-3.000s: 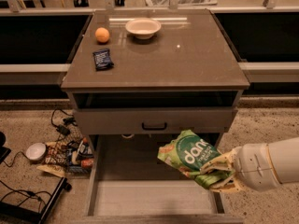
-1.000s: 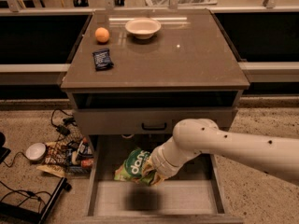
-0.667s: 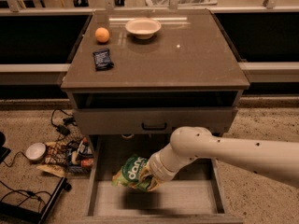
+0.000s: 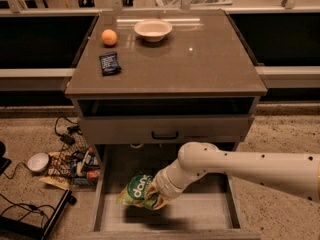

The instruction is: Place green rice chip bag into middle drawer

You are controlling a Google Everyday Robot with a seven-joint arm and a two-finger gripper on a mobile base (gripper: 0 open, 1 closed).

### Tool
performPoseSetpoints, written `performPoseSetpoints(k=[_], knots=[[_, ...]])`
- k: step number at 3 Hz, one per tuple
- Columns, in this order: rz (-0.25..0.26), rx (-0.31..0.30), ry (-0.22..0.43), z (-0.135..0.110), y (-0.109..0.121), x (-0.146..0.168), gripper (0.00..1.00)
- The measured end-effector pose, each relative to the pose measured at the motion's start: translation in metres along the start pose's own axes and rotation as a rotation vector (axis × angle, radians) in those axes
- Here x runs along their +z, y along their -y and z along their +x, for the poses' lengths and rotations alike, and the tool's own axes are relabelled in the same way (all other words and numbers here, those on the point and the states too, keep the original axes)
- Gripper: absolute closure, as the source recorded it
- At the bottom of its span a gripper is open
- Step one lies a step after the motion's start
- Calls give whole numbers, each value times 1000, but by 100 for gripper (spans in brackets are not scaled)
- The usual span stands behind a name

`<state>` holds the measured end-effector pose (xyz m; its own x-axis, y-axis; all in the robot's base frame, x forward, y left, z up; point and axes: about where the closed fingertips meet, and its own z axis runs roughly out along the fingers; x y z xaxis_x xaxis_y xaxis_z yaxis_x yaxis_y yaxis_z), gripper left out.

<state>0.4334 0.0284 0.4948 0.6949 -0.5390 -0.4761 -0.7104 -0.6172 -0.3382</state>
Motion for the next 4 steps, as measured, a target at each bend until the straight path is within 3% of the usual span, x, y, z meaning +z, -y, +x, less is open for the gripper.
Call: performPoseSetpoints(k=[3,4], knots=[[-6,-1,8,-2,-2,4,12],[-8,-1,10,-3,-2,5,0]])
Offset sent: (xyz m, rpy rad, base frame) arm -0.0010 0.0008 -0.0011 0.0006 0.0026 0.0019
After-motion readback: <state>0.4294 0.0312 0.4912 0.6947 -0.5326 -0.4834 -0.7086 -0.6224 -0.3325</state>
